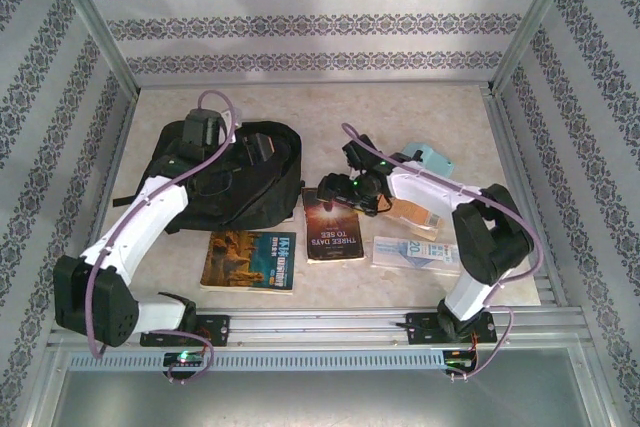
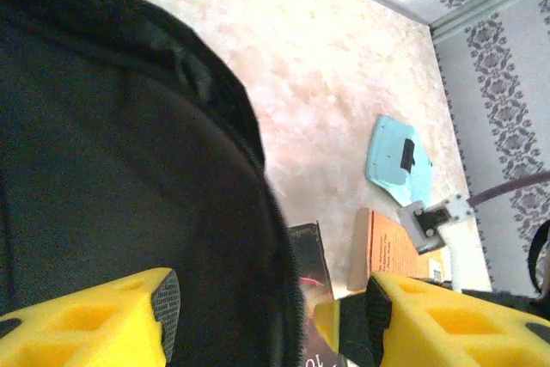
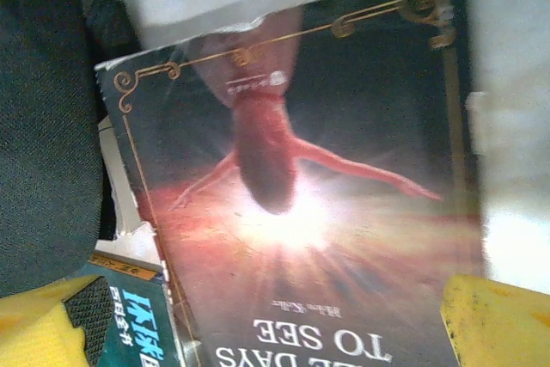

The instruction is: Pack the student bag

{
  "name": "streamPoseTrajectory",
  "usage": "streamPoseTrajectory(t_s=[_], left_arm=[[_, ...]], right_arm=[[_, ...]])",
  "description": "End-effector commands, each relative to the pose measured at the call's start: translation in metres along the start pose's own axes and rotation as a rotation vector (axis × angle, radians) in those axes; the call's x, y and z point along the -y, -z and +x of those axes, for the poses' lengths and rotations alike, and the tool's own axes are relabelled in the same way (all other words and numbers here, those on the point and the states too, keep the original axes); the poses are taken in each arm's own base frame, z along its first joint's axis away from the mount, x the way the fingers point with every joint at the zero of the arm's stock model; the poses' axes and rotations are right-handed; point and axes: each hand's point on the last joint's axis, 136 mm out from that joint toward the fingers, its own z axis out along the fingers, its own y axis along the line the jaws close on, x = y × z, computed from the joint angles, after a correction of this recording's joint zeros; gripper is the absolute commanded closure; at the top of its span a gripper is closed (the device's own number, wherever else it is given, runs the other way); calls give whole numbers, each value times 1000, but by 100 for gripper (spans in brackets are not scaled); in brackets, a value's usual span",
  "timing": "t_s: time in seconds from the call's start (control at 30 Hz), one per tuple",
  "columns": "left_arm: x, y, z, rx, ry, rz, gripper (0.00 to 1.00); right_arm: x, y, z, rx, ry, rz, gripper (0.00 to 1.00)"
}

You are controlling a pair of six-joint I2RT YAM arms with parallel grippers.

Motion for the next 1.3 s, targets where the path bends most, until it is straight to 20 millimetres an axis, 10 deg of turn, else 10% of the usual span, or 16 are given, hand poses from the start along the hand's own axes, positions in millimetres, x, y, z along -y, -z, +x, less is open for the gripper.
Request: streamPoseTrajectory(t_s=[0.0, 0.23, 0.5, 0.97, 1.27], left_arm=[[25, -4, 23, -77, -142, -26, 40], [88, -41, 80, -237, -283, 80, 40], [156, -97, 197, -573, -365, 306, 54], [150, -164, 288, -858, -388, 298, 69], [95, -187, 288, -857, -400, 118, 70]], right_arm=[[65, 37, 0, 71, -104, 150, 3], [198, 86, 22, 183, -375, 350, 2], [265, 115, 39, 234, -563, 501, 2], [241, 65, 42, 105, -633, 155, 2], [191, 56, 37, 67, -538, -96, 2]])
